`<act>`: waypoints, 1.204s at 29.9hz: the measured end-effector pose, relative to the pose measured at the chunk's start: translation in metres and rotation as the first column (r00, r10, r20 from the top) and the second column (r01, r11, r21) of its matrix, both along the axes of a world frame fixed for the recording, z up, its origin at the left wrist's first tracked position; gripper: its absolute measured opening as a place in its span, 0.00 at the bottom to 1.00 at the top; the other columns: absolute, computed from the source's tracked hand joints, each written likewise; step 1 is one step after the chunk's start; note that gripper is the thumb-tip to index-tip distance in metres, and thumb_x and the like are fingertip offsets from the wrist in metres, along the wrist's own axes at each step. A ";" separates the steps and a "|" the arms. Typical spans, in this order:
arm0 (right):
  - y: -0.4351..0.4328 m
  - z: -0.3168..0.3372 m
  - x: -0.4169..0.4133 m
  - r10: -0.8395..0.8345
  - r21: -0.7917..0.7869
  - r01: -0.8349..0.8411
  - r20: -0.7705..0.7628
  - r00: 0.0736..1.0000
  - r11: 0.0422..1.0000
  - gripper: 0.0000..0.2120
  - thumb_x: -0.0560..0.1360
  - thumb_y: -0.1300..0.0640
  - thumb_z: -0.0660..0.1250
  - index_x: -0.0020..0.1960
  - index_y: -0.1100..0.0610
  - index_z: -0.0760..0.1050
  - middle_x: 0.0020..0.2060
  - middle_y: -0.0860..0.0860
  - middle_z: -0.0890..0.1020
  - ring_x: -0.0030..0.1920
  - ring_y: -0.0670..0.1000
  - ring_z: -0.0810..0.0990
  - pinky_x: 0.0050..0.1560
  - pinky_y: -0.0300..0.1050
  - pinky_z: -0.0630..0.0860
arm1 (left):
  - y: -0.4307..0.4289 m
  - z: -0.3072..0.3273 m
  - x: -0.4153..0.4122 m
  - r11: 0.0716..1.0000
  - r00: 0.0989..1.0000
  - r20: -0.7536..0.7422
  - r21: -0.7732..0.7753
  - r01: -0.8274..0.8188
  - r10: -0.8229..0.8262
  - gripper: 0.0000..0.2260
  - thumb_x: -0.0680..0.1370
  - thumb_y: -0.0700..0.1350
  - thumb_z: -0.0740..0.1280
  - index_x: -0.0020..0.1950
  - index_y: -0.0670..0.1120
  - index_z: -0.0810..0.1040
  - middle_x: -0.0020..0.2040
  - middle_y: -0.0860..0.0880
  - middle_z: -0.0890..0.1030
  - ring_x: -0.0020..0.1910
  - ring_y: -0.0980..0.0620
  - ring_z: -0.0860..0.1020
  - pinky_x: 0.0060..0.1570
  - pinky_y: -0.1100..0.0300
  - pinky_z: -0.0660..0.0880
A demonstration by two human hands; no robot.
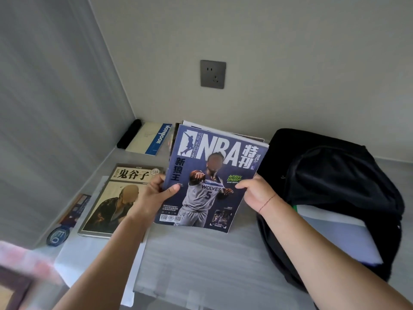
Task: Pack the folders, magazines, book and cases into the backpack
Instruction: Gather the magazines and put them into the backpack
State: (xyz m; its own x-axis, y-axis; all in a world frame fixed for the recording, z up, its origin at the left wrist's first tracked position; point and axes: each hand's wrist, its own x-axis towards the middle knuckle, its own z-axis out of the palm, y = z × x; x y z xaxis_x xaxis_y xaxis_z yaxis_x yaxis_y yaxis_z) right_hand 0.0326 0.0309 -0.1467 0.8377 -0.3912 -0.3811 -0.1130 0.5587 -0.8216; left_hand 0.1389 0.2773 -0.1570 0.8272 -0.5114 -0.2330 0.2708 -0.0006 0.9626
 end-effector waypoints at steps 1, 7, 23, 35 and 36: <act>-0.001 -0.001 0.001 -0.003 -0.011 0.003 0.000 1.000 1.000 0.25 0.67 0.83 0.54 0.49 0.59 0.77 0.37 0.52 0.85 0.44 0.56 0.80 0.51 0.50 0.76 | -0.002 -0.003 0.001 1.000 1.000 0.007 0.014 -0.002 0.002 0.15 0.71 0.38 0.71 0.55 0.39 0.73 0.54 0.35 0.81 0.48 0.37 0.81 0.50 0.42 0.79; 0.001 -0.003 0.004 0.031 -0.132 -0.032 -0.011 0.999 0.991 0.27 0.67 0.83 0.55 0.47 0.54 0.76 0.33 0.47 0.85 0.41 0.52 0.80 0.44 0.46 0.78 | -0.010 -0.017 0.001 0.992 0.996 0.084 0.127 0.005 -0.015 0.16 0.76 0.31 0.65 0.56 0.49 0.73 0.54 0.45 0.81 0.54 0.42 0.79 0.54 0.46 0.76; 0.025 -0.040 -0.039 0.233 -0.437 -0.323 -0.248 0.940 0.839 0.10 0.74 0.61 0.69 0.55 0.51 0.77 0.54 0.54 0.83 0.54 0.53 0.81 0.58 0.43 0.76 | -0.017 -0.022 -0.008 0.976 0.989 0.101 0.182 -0.121 0.104 0.13 0.73 0.35 0.71 0.54 0.46 0.77 0.50 0.45 0.83 0.49 0.43 0.80 0.48 0.51 0.78; -0.073 0.002 -0.197 -0.080 -0.134 0.075 -0.031 0.996 0.988 0.17 0.68 0.58 0.69 0.56 0.57 0.79 0.47 0.57 0.86 0.43 0.55 0.86 0.38 0.43 0.81 | -0.143 0.041 -0.084 0.747 0.920 0.013 0.589 0.308 -0.391 0.21 0.79 0.59 0.58 0.52 0.42 0.77 0.46 0.44 0.82 0.41 0.49 0.81 0.40 0.58 0.79; -0.083 0.002 -0.219 -0.108 -0.119 0.103 -0.035 0.994 0.988 0.16 0.69 0.60 0.68 0.56 0.58 0.79 0.46 0.58 0.86 0.43 0.56 0.86 0.38 0.44 0.82 | -0.162 0.041 -0.089 0.696 0.886 0.172 0.688 0.205 -0.431 0.23 0.78 0.61 0.58 0.55 0.42 0.75 0.51 0.44 0.80 0.47 0.47 0.80 0.47 0.53 0.78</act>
State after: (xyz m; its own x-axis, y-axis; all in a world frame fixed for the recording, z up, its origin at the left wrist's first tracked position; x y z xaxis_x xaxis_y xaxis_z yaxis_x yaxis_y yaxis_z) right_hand -0.1862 -0.0519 -0.1445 0.7739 -0.5204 -0.3609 -0.0933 0.4700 -0.8777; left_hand 0.0498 0.1157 -0.1155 0.7247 -0.5791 -0.3736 -0.1610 -0.6694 0.7252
